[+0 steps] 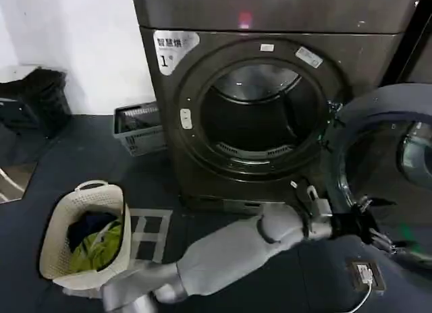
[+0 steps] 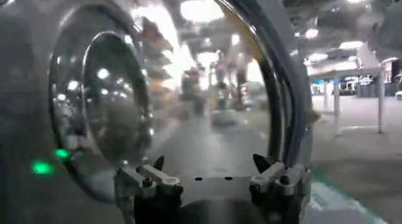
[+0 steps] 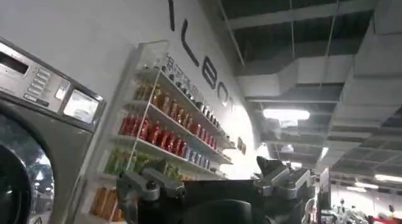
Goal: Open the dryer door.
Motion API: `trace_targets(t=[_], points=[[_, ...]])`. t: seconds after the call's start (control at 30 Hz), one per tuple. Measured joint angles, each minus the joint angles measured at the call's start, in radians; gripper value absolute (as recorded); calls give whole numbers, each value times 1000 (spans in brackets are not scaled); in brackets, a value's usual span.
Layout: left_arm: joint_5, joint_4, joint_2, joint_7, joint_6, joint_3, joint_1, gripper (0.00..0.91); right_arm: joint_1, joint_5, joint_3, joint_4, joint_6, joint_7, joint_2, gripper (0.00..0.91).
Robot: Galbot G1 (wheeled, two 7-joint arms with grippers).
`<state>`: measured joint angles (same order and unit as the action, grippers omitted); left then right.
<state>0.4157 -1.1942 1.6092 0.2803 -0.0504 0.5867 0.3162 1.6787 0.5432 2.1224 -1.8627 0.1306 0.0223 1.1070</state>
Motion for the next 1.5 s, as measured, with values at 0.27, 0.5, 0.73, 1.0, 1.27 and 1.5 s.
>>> trace_targets(t=[0.27, 0.5, 0.73, 1.0, 1.27, 1.5], points=[[-1, 24, 0, -9, -18, -1, -9, 907, -1, 0, -1, -6, 0, 0, 2, 907], [-1, 16, 0, -10, -51, -6, 0, 907, -6, -1, -10, -8, 0, 1, 3, 907], [5, -21, 0, -59, -180, -16, 29, 907, -5, -1, -8, -8, -3, 4, -4, 907], [37, -98, 0, -91, -315, -49, 69, 907, 4, -24, 7, -15, -12, 3, -20, 907], [17, -190, 0, -87, -371, -85, 91, 907, 1, -41, 20, -40, -14, 3, -26, 907], [1, -306, -199, -79, -406, -126, 126, 907, -9, -51, 12, -63, -15, 6, -26, 907]])
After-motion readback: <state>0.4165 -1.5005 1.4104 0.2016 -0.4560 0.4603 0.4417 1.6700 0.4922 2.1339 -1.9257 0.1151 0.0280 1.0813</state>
